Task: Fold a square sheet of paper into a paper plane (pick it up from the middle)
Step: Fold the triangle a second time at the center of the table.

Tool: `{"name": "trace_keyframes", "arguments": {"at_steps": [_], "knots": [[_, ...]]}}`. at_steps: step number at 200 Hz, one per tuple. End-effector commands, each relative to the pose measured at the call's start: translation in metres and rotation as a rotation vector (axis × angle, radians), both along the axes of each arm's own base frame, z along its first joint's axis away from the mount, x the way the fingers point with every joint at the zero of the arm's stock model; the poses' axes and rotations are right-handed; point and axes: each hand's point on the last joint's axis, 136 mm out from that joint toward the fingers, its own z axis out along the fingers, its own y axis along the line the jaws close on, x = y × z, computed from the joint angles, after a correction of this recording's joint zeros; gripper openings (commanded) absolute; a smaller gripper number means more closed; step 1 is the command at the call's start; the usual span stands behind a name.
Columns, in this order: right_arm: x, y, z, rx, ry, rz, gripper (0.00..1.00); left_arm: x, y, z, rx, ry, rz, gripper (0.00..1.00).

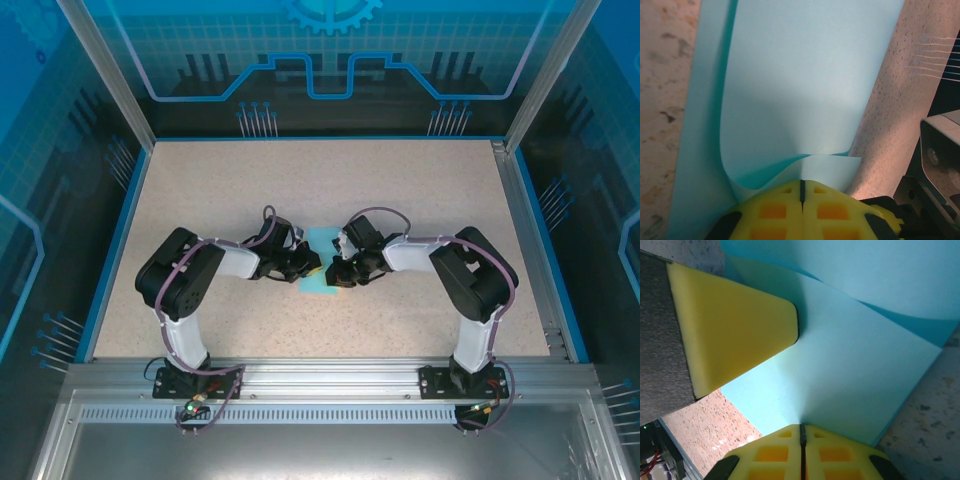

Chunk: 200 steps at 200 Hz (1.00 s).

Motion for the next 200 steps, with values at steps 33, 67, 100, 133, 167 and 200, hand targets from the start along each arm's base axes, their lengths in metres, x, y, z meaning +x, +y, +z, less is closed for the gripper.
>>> {"name": "trace_keyframes", "arguments": {"at_steps": [33,67,100,133,167,200], "knots": [[-0.019,-0.031,-0.030,-0.138,0.086,-0.016,0.08,0.003,0.021,-0.013,0.090,0.020,0.023,0.01],[-0.020,-0.031,-0.031,-0.142,0.091,-0.014,0.08,0.013,0.031,-0.012,0.100,0.001,0.045,0.02],[-0.021,-0.033,-0.031,-0.145,0.094,-0.014,0.08,0.020,0.041,-0.014,0.107,-0.007,0.060,0.02],[-0.023,-0.034,-0.033,-0.147,0.099,-0.013,0.08,0.026,0.047,-0.015,0.113,-0.003,0.070,0.02],[-0.023,-0.033,-0.030,-0.143,0.095,-0.007,0.08,0.033,0.058,-0.015,0.126,0.001,0.092,0.02],[-0.023,-0.032,-0.029,-0.136,0.097,-0.002,0.08,0.039,0.064,-0.014,0.133,0.006,0.095,0.02]]}}
